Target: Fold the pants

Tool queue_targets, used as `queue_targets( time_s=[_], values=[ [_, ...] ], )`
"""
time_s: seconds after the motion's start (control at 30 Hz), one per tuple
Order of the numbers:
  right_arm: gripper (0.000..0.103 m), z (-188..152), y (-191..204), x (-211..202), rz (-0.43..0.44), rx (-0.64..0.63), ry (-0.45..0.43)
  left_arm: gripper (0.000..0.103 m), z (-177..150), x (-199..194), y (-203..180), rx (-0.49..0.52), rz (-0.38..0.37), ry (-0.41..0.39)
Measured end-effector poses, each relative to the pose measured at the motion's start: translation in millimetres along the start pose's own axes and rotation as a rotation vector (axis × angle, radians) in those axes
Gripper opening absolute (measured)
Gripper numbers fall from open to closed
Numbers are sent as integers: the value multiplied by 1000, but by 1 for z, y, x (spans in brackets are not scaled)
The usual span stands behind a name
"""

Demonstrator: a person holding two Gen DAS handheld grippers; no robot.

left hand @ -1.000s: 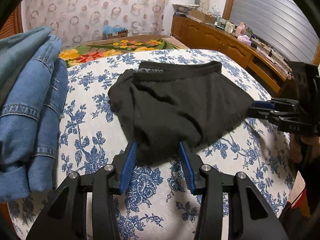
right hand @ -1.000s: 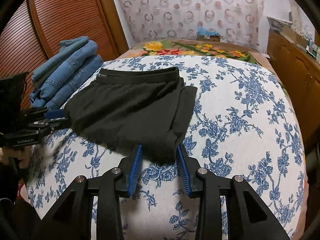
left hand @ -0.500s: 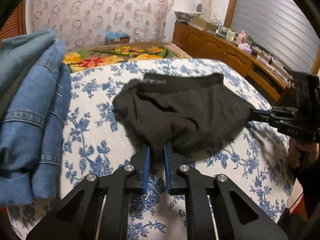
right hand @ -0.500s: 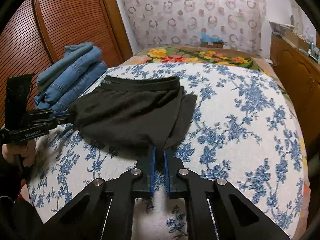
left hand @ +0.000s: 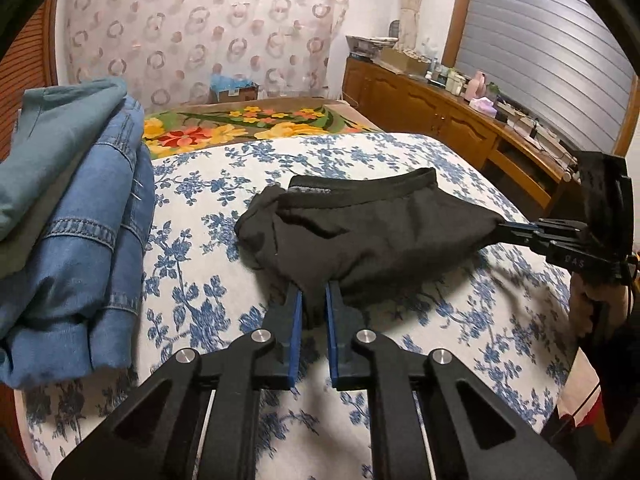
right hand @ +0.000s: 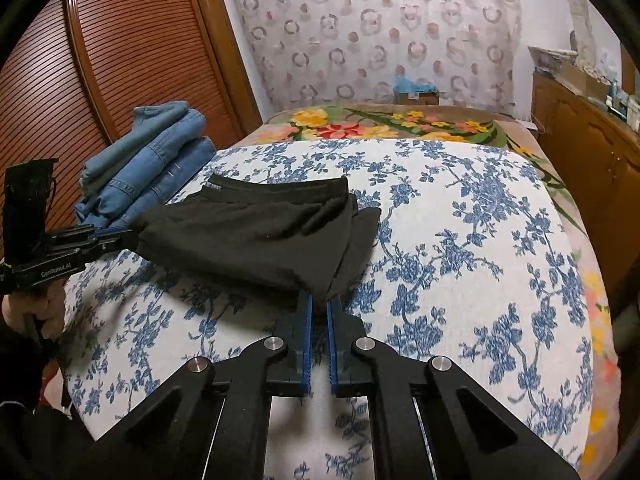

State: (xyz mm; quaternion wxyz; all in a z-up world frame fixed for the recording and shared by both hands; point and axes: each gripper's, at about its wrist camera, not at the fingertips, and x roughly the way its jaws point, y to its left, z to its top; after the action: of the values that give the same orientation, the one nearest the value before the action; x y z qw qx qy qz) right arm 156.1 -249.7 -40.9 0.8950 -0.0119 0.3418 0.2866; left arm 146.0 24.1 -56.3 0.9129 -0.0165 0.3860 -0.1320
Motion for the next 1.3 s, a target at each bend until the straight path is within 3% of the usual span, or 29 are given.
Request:
queue_targets(
  time_s=[0.8, 0.97, 1.03, 1.1, 1.3],
  values=[
    [6, -42, 15, -76, -15, -19, -45, 12, -39, -62, -50, 78, -13, -40],
    [6, -55, 16, -91, 2, -12, -42, 13, -49, -70, -58, 81, -14, -16],
    [6, -59, 16, -94, 7, -8, -35, 19, -51, -70, -57, 80, -8, -7],
    [6, -61, 15, -95, 7, -1, -37, 32, -51, -69, -55, 77, 2, -1],
    [12, -62, 18, -94, -16, 0, -33, 37, -48, -58, -49, 58, 16, 8]
  ],
)
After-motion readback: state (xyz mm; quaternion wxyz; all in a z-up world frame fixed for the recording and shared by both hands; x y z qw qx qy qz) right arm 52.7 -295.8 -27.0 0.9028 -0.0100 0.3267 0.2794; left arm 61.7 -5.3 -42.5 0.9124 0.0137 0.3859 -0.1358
